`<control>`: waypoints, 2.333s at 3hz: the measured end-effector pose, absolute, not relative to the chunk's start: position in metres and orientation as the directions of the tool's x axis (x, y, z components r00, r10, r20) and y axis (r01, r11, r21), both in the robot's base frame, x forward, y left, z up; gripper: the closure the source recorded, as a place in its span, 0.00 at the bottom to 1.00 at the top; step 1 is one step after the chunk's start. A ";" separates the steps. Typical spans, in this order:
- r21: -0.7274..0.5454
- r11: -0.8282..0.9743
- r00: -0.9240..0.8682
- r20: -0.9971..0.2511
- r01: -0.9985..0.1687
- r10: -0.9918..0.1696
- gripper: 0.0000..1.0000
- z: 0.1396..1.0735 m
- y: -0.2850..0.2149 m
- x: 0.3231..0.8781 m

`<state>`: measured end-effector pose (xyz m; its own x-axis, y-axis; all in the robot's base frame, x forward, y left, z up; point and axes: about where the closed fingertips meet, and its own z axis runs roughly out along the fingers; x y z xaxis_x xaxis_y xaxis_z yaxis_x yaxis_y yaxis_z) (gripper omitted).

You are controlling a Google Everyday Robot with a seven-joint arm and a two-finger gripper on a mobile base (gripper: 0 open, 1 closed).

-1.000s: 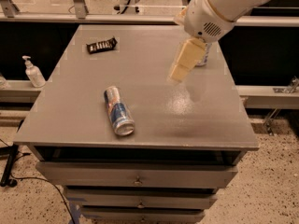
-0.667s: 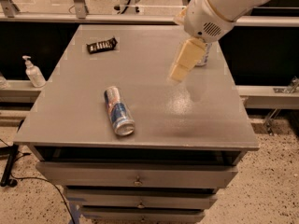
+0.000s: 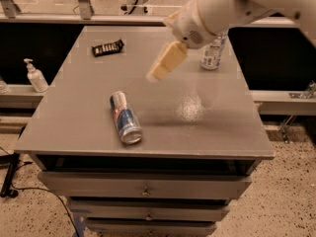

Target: Move rxbar chocolate near blue plastic bottle

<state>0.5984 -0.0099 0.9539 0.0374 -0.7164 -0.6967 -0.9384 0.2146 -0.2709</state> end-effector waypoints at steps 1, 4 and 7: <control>-0.231 0.245 0.036 -0.794 -0.942 -0.607 0.00 0.944 0.030 0.645; -0.155 0.362 -0.033 -0.886 -0.919 -0.462 0.00 0.903 0.111 0.764; -0.092 0.487 -0.170 -0.868 -0.868 -0.466 0.00 0.852 0.144 0.827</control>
Offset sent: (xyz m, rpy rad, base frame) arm 0.1554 0.1145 -0.0171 0.4347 0.0173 -0.0046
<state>0.8267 0.1436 0.8518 -0.1698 -0.4662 -0.8682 -0.8684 0.4872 -0.0918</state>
